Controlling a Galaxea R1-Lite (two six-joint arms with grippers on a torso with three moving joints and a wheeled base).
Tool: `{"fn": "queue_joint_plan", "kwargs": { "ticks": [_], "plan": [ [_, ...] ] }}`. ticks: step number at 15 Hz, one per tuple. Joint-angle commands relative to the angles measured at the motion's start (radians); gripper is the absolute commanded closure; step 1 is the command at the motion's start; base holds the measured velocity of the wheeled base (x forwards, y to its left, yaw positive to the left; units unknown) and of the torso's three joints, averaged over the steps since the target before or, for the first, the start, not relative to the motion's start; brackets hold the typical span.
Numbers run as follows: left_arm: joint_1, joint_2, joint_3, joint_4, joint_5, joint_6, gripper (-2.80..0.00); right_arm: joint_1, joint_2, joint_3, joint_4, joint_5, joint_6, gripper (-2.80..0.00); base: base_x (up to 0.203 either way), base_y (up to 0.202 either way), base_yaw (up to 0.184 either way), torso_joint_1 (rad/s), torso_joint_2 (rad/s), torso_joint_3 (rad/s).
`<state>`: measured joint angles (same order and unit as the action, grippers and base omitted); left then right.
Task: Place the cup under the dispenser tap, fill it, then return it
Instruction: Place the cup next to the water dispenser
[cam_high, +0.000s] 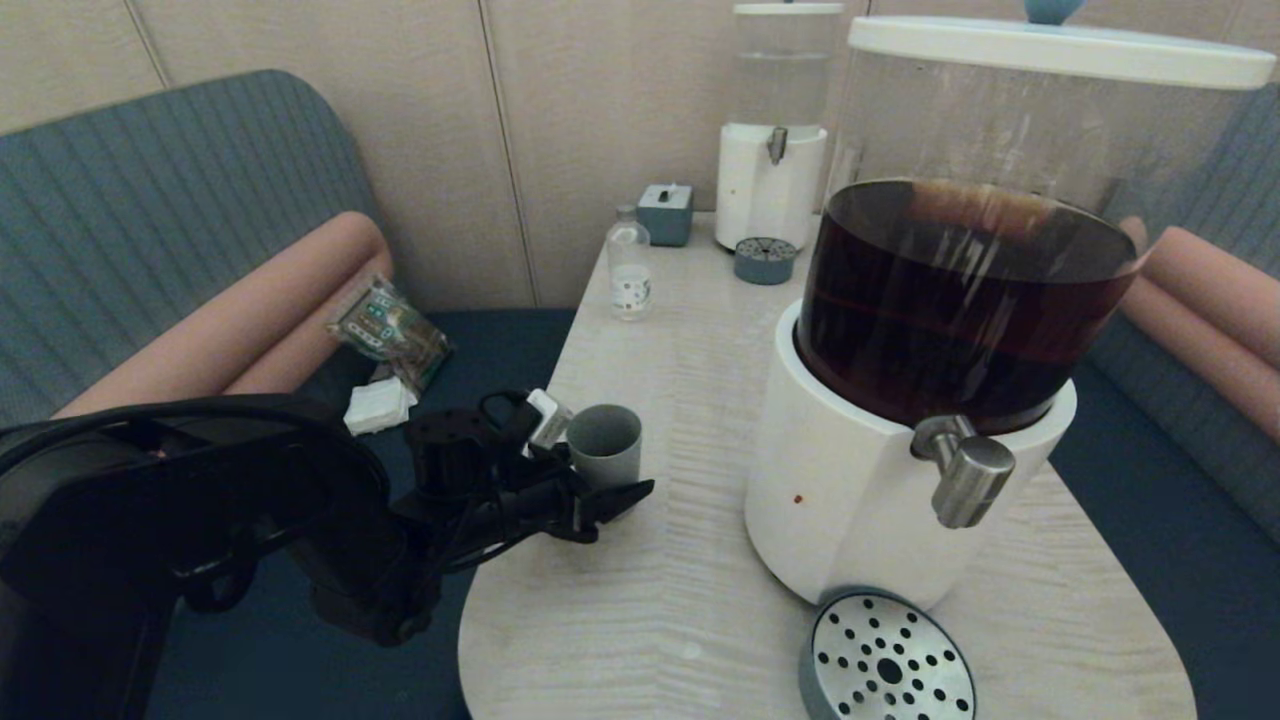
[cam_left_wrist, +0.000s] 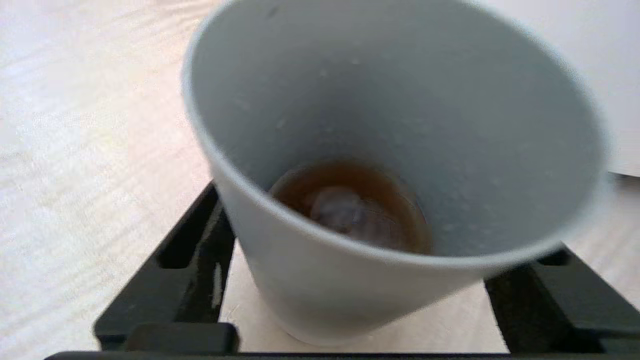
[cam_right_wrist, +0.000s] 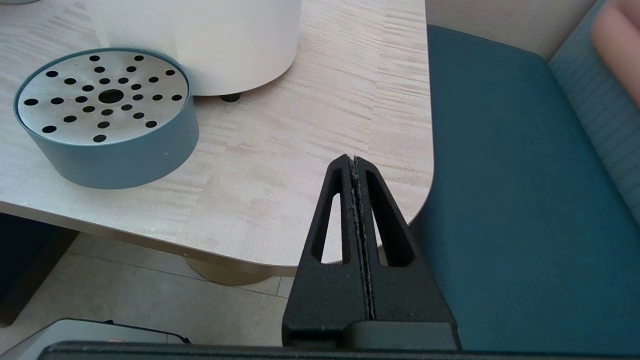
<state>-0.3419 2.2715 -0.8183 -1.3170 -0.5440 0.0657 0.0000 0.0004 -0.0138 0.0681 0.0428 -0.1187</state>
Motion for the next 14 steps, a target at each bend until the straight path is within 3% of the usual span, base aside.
{"fn": "queue_joint_plan", "kwargs": {
  "ticks": [1, 14],
  "plan": [
    [0.000, -0.015, 0.008, -0.010, -0.004, 0.002, -2.80, 0.002, -0.005, 0.000, 0.001, 0.000, -0.001, 0.00, 0.000, 0.000, 0.000, 0.000, 0.00, 0.000],
    [0.000, -0.278, 0.324, -0.009, -0.031, 0.045, -2.80, 0.001, -0.005, 0.000, -0.001, 0.000, -0.001, 0.00, 0.000, 0.000, 0.000, 0.000, 0.00, 0.000]
  ]
}}
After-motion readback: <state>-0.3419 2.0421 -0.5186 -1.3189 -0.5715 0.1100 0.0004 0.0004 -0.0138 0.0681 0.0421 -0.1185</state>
